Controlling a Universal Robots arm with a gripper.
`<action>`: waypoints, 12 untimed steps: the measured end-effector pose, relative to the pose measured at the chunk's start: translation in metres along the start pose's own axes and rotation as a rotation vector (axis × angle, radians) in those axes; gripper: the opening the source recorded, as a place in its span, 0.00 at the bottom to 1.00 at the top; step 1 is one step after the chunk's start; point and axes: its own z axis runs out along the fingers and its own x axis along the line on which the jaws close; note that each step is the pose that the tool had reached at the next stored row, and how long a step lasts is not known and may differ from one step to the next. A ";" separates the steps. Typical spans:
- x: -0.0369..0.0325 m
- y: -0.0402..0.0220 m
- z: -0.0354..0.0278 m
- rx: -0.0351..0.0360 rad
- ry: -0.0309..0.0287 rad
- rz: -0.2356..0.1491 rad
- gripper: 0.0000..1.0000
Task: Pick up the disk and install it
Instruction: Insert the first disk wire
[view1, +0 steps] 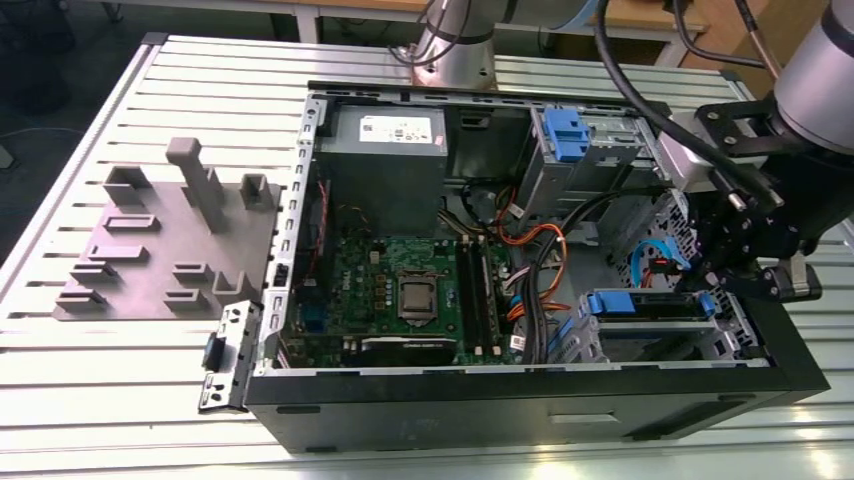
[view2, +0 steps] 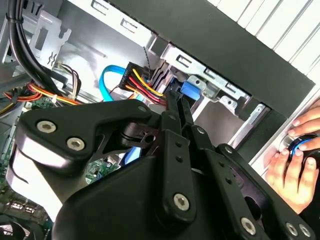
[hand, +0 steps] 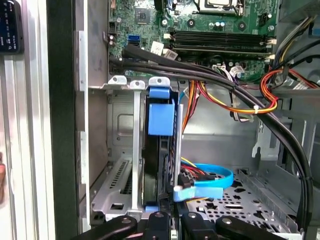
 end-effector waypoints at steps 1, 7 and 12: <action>0.0001 0.0010 0.0006 0.0013 0.0000 0.000 0.16; 0.0010 0.0042 0.0034 0.0112 0.0003 0.000 0.16; 0.0031 0.0092 0.0044 0.0273 0.0005 -0.001 0.16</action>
